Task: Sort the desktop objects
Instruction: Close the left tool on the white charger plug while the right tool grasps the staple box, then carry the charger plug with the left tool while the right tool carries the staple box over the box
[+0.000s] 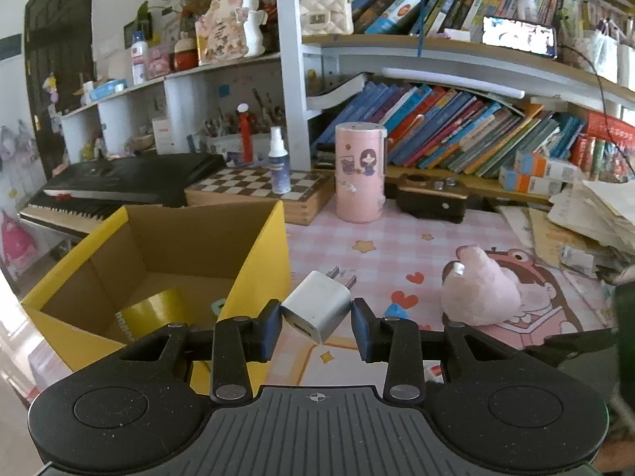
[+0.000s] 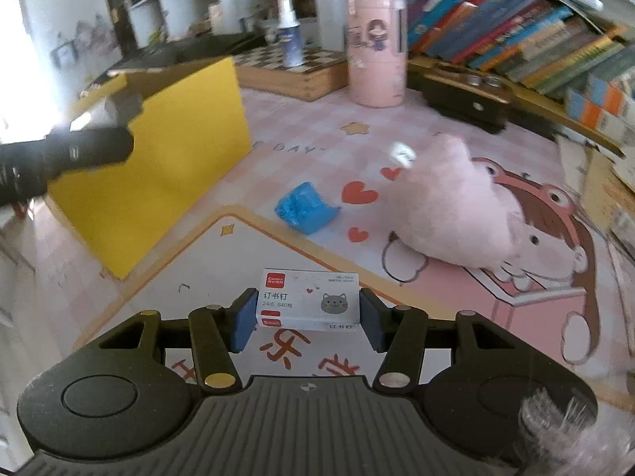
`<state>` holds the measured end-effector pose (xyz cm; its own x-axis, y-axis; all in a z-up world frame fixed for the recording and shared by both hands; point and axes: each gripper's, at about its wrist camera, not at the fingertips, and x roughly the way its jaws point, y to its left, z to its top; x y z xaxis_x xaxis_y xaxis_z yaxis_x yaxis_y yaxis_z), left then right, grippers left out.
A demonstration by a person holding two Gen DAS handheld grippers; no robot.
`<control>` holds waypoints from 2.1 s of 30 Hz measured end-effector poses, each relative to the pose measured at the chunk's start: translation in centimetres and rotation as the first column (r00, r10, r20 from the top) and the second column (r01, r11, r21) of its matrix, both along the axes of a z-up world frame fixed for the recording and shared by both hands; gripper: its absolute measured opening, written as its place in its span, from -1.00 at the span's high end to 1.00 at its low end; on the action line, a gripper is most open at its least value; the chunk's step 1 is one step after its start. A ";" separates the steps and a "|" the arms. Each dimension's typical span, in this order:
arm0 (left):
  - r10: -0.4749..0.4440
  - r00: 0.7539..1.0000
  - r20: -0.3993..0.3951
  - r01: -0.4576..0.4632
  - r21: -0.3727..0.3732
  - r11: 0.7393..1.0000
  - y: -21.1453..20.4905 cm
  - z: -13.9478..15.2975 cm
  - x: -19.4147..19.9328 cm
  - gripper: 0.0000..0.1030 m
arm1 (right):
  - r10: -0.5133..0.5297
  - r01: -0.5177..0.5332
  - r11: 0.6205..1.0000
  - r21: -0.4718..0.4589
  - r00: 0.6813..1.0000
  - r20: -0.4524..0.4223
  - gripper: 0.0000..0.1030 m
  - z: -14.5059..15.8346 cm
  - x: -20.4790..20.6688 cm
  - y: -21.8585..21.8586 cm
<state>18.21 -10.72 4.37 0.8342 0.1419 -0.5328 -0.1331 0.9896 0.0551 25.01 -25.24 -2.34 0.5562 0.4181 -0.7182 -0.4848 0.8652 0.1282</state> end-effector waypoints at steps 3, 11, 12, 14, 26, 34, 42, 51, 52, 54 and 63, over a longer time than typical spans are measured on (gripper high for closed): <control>-0.011 1.000 0.012 0.011 -0.011 1.000 0.3 0.2 -0.6 0.30 | -0.037 0.037 0.999 0.025 0.999 -0.003 0.00 1.2 -0.8 -0.7; -0.055 0.998 0.031 0.055 -0.018 0.998 2.1 0.5 -2.8 0.30 | -0.069 0.067 0.997 0.042 0.996 0.063 0.00 4.1 -4.5 -0.1; -0.061 0.998 0.031 0.061 -0.018 0.998 2.4 0.5 -3.1 0.30 | -0.072 0.069 0.997 0.040 0.994 0.077 0.00 4.3 -5.0 0.1; -0.071 0.997 0.034 0.071 -0.020 0.997 3.0 0.5 -3.8 0.30 | -0.079 0.076 0.996 0.037 0.993 0.090 0.00 4.6 -5.8 0.8; -0.121 0.992 0.038 0.122 -0.046 0.991 8.0 0.5 -8.5 0.30 | -0.105 0.104 0.994 0.012 0.989 0.105 0.00 5.2 -11.5 5.7; -0.155 0.987 0.032 0.156 -0.043 0.987 10.6 0.2 -11.5 0.30 | -0.121 0.121 0.993 0.011 0.988 0.099 0.00 5.3 -15.6 8.5; -0.165 0.986 0.002 0.165 -0.041 0.985 13.3 -0.3 -14.0 0.30 | -0.128 0.126 0.992 0.027 0.989 0.077 0.00 4.7 -18.7 11.3; -0.150 0.989 -0.010 0.149 -0.039 0.988 16.1 -0.7 -16.1 0.30 | -0.118 0.116 0.993 0.038 0.991 0.064 0.00 4.1 -20.8 14.3; -0.146 0.989 -0.010 0.146 -0.040 0.989 16.3 -0.7 -16.2 0.30 | -0.115 0.113 0.993 0.037 0.991 0.063 0.00 4.1 -20.9 14.5; -0.138 0.990 -0.006 0.138 -0.043 0.990 16.8 -0.7 -16.4 0.30 | -0.105 0.103 0.994 0.035 0.992 0.063 0.00 4.0 -21.0 15.1; -0.106 0.994 0.017 0.107 -0.054 0.993 18.3 -0.5 -16.7 0.30 | -0.066 0.065 0.998 0.018 0.995 0.081 0.00 4.4 -21.2 16.9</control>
<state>1.50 7.63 3.86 0.8504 0.0225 -0.5256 -0.0269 0.9996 -0.0009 3.78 -8.37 2.04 0.6390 0.3898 -0.6631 -0.4366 0.8935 0.1045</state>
